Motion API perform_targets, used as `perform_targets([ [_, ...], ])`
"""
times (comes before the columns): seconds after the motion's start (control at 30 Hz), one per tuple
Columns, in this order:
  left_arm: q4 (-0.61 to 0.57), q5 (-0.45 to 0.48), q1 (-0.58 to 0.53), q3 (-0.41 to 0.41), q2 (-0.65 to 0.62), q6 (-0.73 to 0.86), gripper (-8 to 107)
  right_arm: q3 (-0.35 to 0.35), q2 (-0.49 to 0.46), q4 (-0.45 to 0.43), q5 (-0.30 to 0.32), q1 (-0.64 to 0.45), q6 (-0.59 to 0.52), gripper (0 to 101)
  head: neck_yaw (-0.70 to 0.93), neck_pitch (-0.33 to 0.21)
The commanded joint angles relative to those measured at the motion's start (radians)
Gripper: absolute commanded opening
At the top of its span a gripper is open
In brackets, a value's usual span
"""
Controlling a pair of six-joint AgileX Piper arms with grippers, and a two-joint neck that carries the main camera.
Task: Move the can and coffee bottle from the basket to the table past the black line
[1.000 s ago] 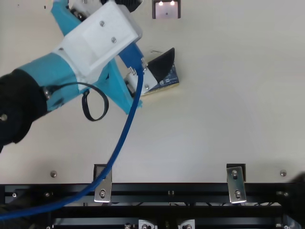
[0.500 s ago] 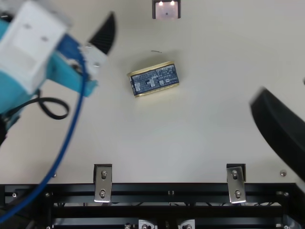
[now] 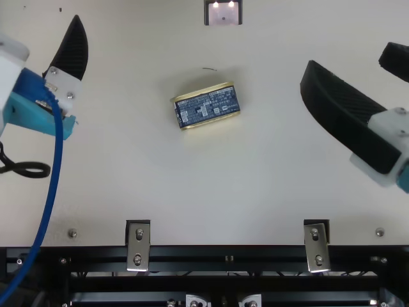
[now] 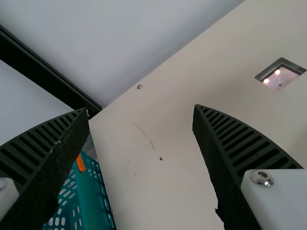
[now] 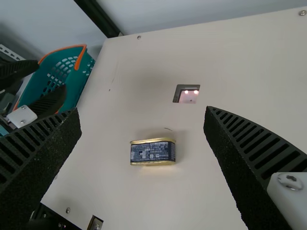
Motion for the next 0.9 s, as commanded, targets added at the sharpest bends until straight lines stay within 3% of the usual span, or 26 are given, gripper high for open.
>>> perform_targets([
  [0.0, 0.024, 0.001, -0.007, -0.001, 0.000, -0.027, 90, 0.000, 0.000, 0.000, 0.000, 0.000, 0.000, 101, -0.005, -0.002],
  [0.17, 0.078, -0.028, 0.025, 0.010, -0.006, -0.073, 90, -0.020, 0.041, -0.017, 0.010, -0.008, -0.038, 101, -0.005, -0.002],
  [0.4, 0.165, -0.083, 0.095, 0.089, -0.080, -0.169, 90, -0.105, 0.189, -0.063, 0.041, 0.017, -0.145, 101, -0.005, -0.002],
  [0.77, 0.204, -0.149, 0.155, 0.310, -0.317, -0.289, 90, -0.279, 0.448, -0.119, 0.128, 0.140, -0.423, 101, -0.005, -0.002],
  [0.8, 0.209, -0.150, 0.159, 0.266, -0.270, -0.277, 90, -0.293, 0.470, -0.124, 0.135, 0.153, -0.450, 101, -0.005, -0.002],
  [0.87, 0.205, -0.148, 0.155, 0.303, -0.309, -0.288, 90, -0.320, 0.512, -0.133, 0.147, 0.179, -0.504, 101, -0.005, -0.002],
])
